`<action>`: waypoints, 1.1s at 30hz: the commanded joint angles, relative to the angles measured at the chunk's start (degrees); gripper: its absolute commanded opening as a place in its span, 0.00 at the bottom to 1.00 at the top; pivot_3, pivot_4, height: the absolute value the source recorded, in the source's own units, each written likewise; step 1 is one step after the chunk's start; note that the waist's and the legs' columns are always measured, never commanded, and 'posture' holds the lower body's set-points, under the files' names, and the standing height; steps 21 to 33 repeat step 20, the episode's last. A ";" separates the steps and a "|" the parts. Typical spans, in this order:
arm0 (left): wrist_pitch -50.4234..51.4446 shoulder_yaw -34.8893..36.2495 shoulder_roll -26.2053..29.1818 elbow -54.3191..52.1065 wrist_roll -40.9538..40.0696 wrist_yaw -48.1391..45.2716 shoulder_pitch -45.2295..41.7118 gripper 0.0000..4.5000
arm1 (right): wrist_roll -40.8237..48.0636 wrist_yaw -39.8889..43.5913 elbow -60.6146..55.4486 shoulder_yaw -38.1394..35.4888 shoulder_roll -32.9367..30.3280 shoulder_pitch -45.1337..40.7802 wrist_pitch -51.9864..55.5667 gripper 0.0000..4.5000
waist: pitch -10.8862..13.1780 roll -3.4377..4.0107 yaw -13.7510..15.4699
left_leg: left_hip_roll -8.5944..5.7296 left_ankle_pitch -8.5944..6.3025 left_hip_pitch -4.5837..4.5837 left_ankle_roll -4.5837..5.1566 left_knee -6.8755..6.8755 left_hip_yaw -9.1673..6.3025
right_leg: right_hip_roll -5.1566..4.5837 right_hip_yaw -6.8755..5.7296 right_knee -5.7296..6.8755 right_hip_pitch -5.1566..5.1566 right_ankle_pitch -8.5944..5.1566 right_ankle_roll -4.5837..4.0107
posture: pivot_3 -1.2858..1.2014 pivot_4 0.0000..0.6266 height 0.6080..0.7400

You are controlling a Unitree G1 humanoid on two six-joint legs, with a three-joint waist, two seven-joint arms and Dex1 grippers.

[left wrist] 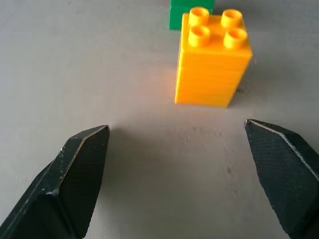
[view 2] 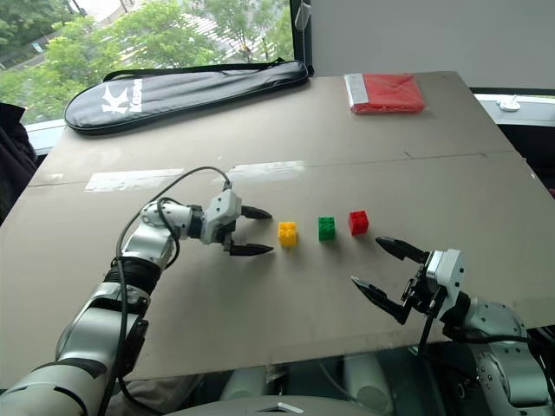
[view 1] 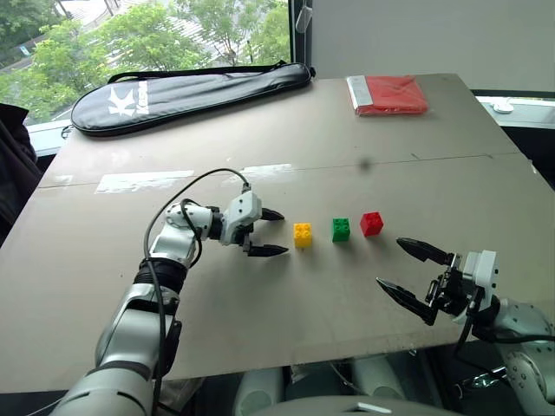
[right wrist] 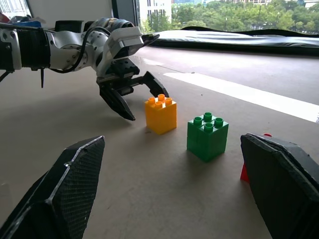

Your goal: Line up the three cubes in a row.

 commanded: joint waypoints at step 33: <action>20.17 11.12 -0.34 -59.31 -6.22 33.94 53.48 0.99 | -2.92 16.92 29.73 -6.74 -8.99 -7.71 -10.25 1.00 | 0.11 0.26 0.72 | -0.02 -0.04 0.03 0.05 -0.03 0.23 | -0.15 0.23 -0.03 -0.10 -0.08 -0.01 | 0.52 0.24 0.75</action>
